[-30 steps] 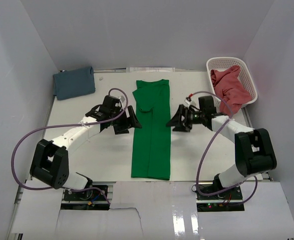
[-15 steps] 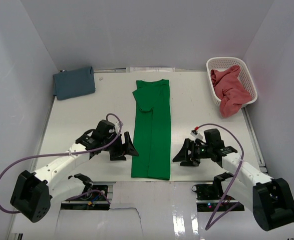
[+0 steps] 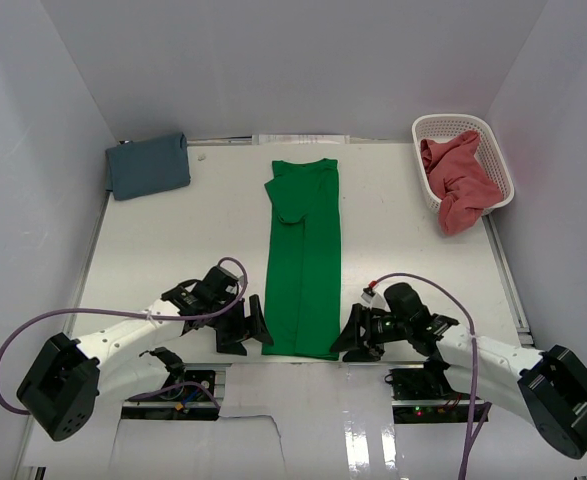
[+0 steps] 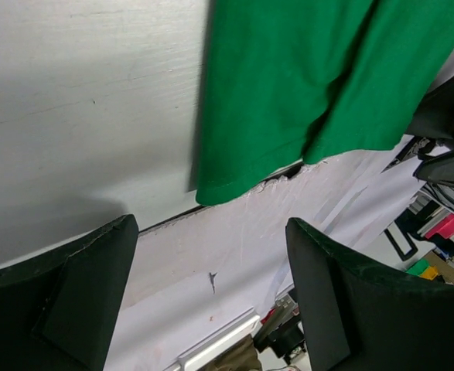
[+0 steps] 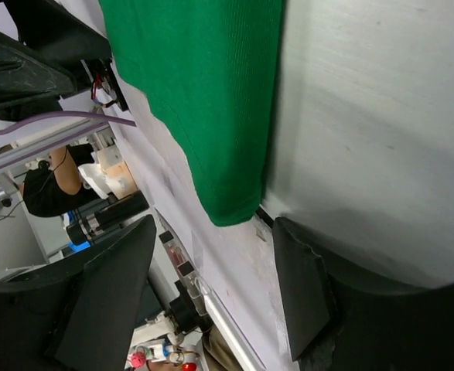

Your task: Fold and stack the t-shirts

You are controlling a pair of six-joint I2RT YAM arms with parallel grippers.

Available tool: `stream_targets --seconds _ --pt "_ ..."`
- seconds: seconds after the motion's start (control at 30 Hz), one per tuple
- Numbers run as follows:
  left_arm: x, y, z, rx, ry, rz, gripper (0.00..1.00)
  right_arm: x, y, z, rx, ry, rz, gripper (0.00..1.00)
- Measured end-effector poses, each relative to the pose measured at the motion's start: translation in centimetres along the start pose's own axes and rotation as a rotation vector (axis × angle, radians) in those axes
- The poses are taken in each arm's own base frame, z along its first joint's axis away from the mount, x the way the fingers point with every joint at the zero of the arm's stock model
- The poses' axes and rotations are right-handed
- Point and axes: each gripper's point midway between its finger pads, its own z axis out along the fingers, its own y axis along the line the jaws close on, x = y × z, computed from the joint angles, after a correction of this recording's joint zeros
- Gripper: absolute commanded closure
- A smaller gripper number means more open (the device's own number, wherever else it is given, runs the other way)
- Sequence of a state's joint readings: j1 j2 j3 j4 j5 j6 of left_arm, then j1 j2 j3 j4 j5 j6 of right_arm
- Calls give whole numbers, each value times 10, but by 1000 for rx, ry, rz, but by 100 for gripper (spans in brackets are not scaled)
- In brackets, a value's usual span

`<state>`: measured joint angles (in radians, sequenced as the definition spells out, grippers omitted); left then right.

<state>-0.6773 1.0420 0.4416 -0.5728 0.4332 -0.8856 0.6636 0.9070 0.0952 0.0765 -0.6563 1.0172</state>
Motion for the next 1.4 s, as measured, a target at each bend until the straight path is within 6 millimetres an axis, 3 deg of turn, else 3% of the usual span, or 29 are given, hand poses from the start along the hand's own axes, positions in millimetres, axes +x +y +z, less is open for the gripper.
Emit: stream_targets --seconds 0.17,0.37,0.47,0.53,0.6,0.8,1.07,1.2,1.4 --pt "1 5 5 -10 -10 -36 12 2 2 10 10 -10 37 42" --pt "-2 1 7 26 -39 -65 12 0 2 15 21 -48 77 45" --pt "-5 0 8 30 -50 -69 12 -4 2 16 24 -70 94 58" --pt "-6 -1 8 31 -52 -72 12 -6 0 16 32 -84 101 60" --pt "-7 -2 9 33 -54 -73 12 -7 -3 17 42 -92 107 72" --pt "-10 -4 11 40 -58 -73 12 -8 -7 16 59 -111 120 92" --pt "-14 -7 16 45 -60 -72 18 -8 -10 15 72 -115 130 92" --pt "-17 -9 19 54 -62 -69 28 -8 -10 15 73 -115 130 92" --pt "-17 -11 23 65 -51 -62 30 -8 -10 15 73 -116 130 92"
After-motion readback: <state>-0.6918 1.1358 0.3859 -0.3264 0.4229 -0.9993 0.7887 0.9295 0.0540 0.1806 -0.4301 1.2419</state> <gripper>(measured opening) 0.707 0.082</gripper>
